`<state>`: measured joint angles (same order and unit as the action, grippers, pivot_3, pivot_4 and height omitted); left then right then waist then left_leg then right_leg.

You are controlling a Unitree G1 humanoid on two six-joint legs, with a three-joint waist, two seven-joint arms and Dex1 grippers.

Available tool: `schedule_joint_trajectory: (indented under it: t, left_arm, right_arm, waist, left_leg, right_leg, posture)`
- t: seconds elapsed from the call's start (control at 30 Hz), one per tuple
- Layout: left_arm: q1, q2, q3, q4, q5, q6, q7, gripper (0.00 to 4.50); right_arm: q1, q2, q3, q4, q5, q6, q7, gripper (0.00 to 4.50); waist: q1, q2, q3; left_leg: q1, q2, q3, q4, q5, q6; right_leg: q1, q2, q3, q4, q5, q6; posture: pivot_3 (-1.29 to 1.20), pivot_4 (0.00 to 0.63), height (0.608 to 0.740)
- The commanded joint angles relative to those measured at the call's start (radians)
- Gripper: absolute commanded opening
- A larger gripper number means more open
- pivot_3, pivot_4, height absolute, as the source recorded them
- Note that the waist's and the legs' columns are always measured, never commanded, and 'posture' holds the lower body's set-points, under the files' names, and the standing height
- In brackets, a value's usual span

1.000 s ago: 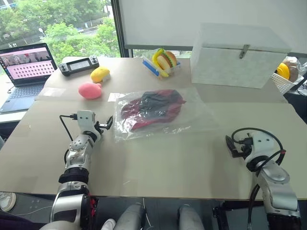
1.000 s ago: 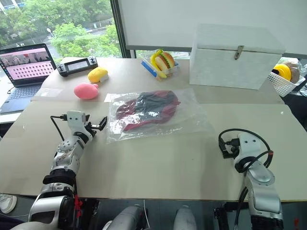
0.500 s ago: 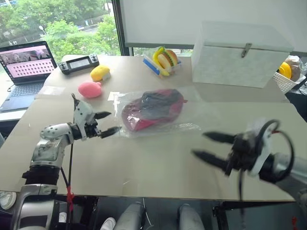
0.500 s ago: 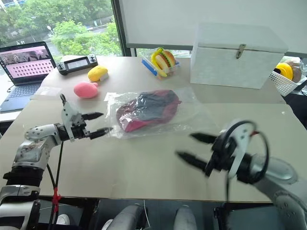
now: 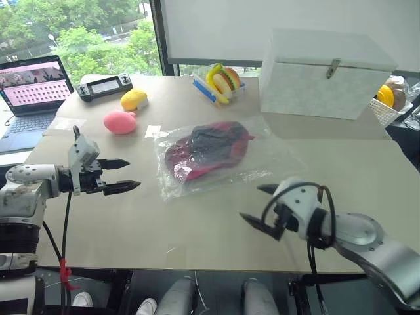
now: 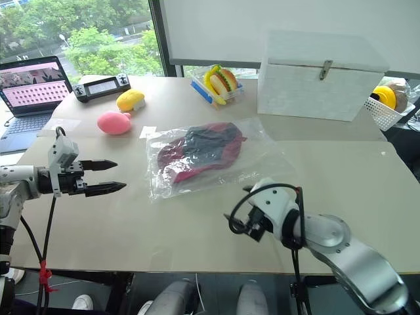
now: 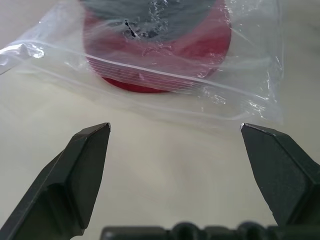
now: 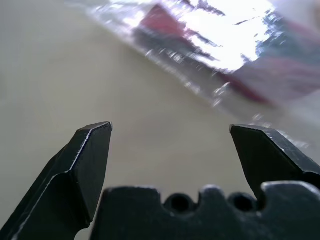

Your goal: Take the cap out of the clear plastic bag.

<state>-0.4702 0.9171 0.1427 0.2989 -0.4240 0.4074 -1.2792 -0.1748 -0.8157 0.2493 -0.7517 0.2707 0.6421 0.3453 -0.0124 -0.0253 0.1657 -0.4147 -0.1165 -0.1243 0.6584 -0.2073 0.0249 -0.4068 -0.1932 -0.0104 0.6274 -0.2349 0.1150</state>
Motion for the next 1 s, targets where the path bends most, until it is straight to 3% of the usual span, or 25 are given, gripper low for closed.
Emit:
schedule_joint_trajectory:
  t: [0.03,0.1,0.37,0.57,0.8,1.0]
  left_arm:
    - [-0.007,0.000,0.039,-0.050,-0.031,0.017,0.013,4.48]
    - [0.002,-0.002,0.043,-0.054,-0.030,0.014,0.020,4.48]
    - [0.021,0.003,0.052,-0.061,-0.030,0.006,0.019,4.48]
    - [0.015,-0.008,0.044,-0.049,-0.024,0.003,0.015,4.48]
    - [-0.022,-0.028,0.017,-0.013,-0.010,-0.013,-0.005,4.48]
    - [-0.027,-0.023,0.010,0.002,-0.002,-0.019,-0.023,4.48]
  right_arm:
    - [-0.019,0.015,0.085,0.028,-0.189,-0.126,-0.018,4.50]
    - [-0.021,0.034,0.119,0.047,-0.242,-0.168,-0.003,4.50]
    - [-0.013,0.083,0.124,0.102,-0.347,-0.249,0.056,4.50]
    - [-0.109,0.102,0.245,0.271,-0.578,-0.392,0.087,4.50]
    - [-0.300,0.225,0.366,0.643,-0.862,-0.643,-0.046,4.50]
    - [-0.369,0.320,0.353,0.785,-0.945,-0.714,-0.121,4.50]
  waist:
    - [0.002,0.000,0.000]
    - [0.001,0.000,0.000]
    - [-0.002,0.000,0.000]
    - [-0.009,0.000,0.000]
    - [-0.012,0.000,0.000]
    - [-0.017,0.000,0.000]
  left_leg:
    - [0.000,0.000,0.000,0.000,0.000,0.000]
    - [0.000,-0.001,0.000,0.000,0.000,-0.001]
    - [0.001,0.007,0.001,0.001,-0.001,-0.002]
    - [0.004,0.011,0.005,0.000,-0.002,-0.005]
    - [0.007,0.011,0.010,0.000,-0.002,-0.006]
    - [0.008,0.012,0.012,-0.001,-0.003,-0.007]
  right_leg:
    - [0.000,0.000,0.000,0.000,0.000,0.000]
    - [0.000,0.000,0.000,0.000,0.004,-0.007]
    - [0.001,0.007,0.001,0.000,0.004,-0.007]
    - [0.001,0.012,0.002,0.002,0.005,-0.009]
    - [-0.001,0.013,0.005,0.001,0.008,-0.014]
    - [-0.003,0.015,0.012,0.002,0.009,-0.016]
  posture:
    - [0.00,0.150,0.740]
    - [0.00,0.150,0.740]
    - [0.00,0.150,0.740]
    - [0.00,0.150,0.740]
    - [0.00,0.150,0.740]
    - [0.00,0.150,0.740]
